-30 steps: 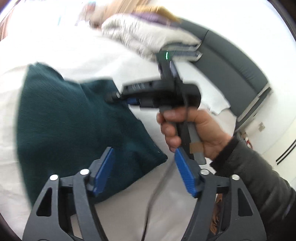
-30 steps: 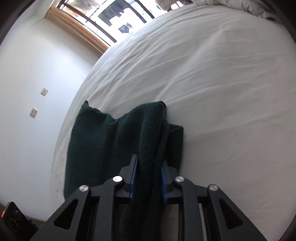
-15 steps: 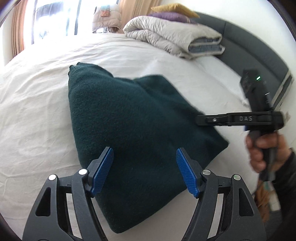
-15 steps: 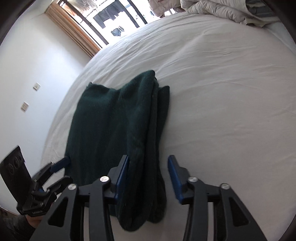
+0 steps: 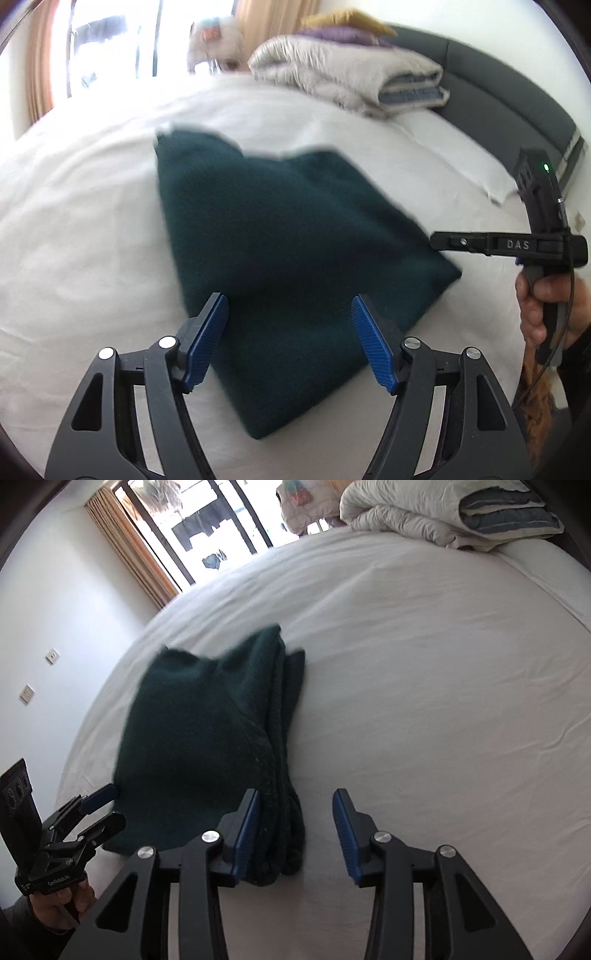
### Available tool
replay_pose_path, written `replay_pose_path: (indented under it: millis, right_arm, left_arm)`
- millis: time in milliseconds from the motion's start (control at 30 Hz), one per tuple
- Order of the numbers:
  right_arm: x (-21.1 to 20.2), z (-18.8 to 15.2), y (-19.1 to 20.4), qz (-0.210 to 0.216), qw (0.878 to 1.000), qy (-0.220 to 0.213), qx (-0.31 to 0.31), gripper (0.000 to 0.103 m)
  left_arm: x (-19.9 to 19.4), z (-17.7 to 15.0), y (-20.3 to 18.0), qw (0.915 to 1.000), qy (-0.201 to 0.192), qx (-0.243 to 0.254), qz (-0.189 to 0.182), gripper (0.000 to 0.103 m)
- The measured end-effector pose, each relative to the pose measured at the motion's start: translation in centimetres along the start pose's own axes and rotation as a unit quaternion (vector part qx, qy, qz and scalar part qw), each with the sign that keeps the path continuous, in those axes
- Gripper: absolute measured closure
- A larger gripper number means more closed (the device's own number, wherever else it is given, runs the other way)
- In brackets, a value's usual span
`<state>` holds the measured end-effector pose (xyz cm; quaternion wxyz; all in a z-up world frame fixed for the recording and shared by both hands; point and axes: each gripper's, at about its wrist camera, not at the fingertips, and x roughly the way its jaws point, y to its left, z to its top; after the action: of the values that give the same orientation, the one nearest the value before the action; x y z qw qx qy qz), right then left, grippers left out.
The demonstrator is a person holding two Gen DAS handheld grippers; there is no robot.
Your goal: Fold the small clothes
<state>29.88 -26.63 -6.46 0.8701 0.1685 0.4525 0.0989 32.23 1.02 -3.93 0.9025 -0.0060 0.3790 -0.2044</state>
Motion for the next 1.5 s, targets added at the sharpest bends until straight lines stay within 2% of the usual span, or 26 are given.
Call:
replay_pose_path:
  millis: [100, 233, 400, 467, 533, 667, 733, 767, 800, 833, 867, 933, 1000, 1067, 1233, 1333, 1400, 1500]
  right_arm:
    - [-1.3, 1.3, 0.4, 0.038, 0.999, -0.031, 0.014, 0.070]
    - [0.2, 3.1, 2.8, 0.059, 0.997, -0.037, -0.020, 0.073]
    - [4.4, 4.7, 3.3, 0.075, 0.997, -0.018, -0.020, 0.073]
    - [5.9, 4.9, 3.3, 0.053, 0.998, -0.001, -0.032, 0.076]
    - [6.4, 4.5, 3.1, 0.040, 0.998, 0.006, -0.040, 0.086]
    - [6.2, 3.5, 1.2, 0.059, 0.998, -0.007, -0.022, 0.096]
    - [5.7, 2.9, 0.6, 0.067, 0.998, -0.016, -0.014, 0.096]
    - [5.3, 2.5, 0.3, 0.065, 0.998, -0.020, -0.012, 0.094]
    - [4.7, 2.2, 0.0, 0.052, 0.998, -0.025, -0.007, 0.069]
    - [4.4, 2.4, -0.1, 0.040, 0.999, -0.028, 0.001, 0.057]
    - [3.6, 2.2, -0.6, 0.033, 0.999, -0.038, 0.012, 0.053]
    - [2.4, 2.0, -1.6, 0.041, 0.997, -0.055, 0.033, 0.054]
    - [2.1, 2.4, -2.2, 0.052, 0.996, -0.053, 0.050, 0.054]
    - [2.3, 3.2, -2.4, 0.068, 0.995, -0.044, 0.059, 0.054]
    - [5.1, 4.9, -2.0, 0.096, 0.992, -0.008, 0.081, 0.050]
    - [6.0, 4.5, -2.3, 0.106, 0.990, 0.014, 0.088, 0.050]
    - [7.4, 4.5, -2.1, 0.108, 0.989, 0.040, 0.092, 0.050]
    - [8.2, 4.8, -1.9, 0.121, 0.987, 0.042, 0.099, 0.050]
  left_arm:
    - [-0.3, 2.6, -0.3, 0.9983, -0.023, 0.040, 0.036, 0.034]
    - [2.4, 6.6, 0.2, 0.9945, -0.028, 0.067, 0.075, 0.038]
    - [7.9, 8.6, 1.5, 0.9919, 0.017, 0.071, 0.104, 0.039]
    - [9.9, 7.9, 2.6, 0.9925, 0.038, 0.054, 0.103, 0.039]
    - [10.4, 7.1, 3.7, 0.9955, 0.025, 0.030, 0.086, 0.039]
    - [11.2, 6.8, 4.5, 0.9970, 0.021, 0.020, 0.072, 0.035]
    - [11.5, 6.7, 4.9, 0.9975, 0.018, 0.018, 0.066, 0.032]
    - [11.4, 6.7, 5.2, 0.9979, 0.018, 0.010, 0.062, 0.030]
    - [10.8, 6.6, 5.5, 0.9981, 0.016, 0.001, 0.060, 0.026]
    - [10.5, 6.6, 6.1, 0.9982, 0.014, -0.014, 0.056, 0.022]
    - [10.0, 6.5, 6.5, 0.9981, 0.010, -0.030, 0.053, 0.021]
    - [8.7, 6.4, 7.6, 0.9959, 0.001, -0.068, 0.058, 0.020]
    - [6.8, 6.1, 8.2, 0.9929, -0.008, -0.096, 0.070, 0.020]
    - [6.0, 6.0, 9.1, 0.9894, -0.010, -0.129, 0.066, 0.020]
    - [5.9, 4.6, 11.4, 0.9745, 0.016, -0.224, 0.009, 0.019]
    - [7.2, 3.7, 12.0, 0.9671, 0.047, -0.248, -0.032, 0.019]
    - [7.9, 3.5, 12.3, 0.9601, 0.053, -0.268, -0.060, 0.019]
    - [8.8, 3.9, 12.4, 0.9568, 0.064, -0.272, -0.080, 0.020]
